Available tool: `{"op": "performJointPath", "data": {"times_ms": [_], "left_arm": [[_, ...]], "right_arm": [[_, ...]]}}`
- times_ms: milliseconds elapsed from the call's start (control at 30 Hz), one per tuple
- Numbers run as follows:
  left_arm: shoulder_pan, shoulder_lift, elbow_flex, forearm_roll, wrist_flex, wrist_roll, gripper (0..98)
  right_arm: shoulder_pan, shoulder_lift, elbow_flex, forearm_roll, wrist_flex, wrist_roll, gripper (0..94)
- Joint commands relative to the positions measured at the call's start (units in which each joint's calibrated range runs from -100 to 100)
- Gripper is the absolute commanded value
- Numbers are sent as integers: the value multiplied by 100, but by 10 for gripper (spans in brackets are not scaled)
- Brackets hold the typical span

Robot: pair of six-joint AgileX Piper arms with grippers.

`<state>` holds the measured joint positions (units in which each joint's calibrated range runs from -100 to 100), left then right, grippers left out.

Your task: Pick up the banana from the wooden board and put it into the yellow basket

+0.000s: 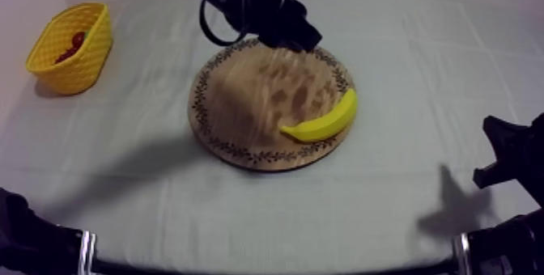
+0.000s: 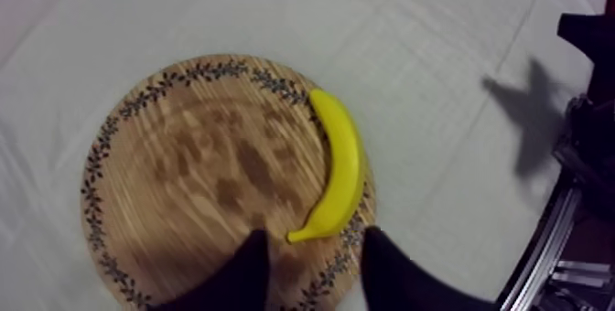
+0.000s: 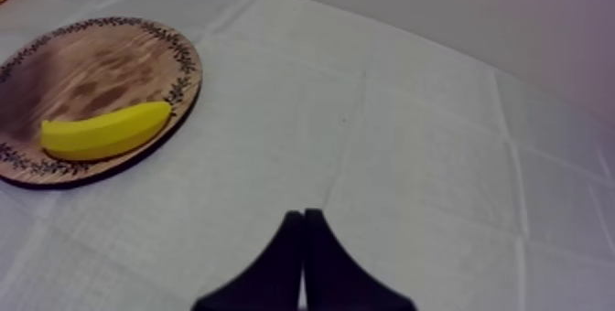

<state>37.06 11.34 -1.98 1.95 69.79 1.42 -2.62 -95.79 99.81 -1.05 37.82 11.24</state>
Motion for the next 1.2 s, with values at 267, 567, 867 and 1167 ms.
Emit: {"op": "performJointPath", "data": {"times_ms": [267,567,867,1167], "left_arm": [[40,697,-485,58,318,5,802],[61,1628,-820,160,277,-132,800],[112,2329,-1127,236,248,-262,783],[258,2759,-1335,256,355,-342,778]], "right_arm": [[1,3,-3,0,0,2,2],[1,3,-3,0,0,2,2],[1,3,-3,0,0,2,2],[1,3,-3,0,0,2,2]]}}
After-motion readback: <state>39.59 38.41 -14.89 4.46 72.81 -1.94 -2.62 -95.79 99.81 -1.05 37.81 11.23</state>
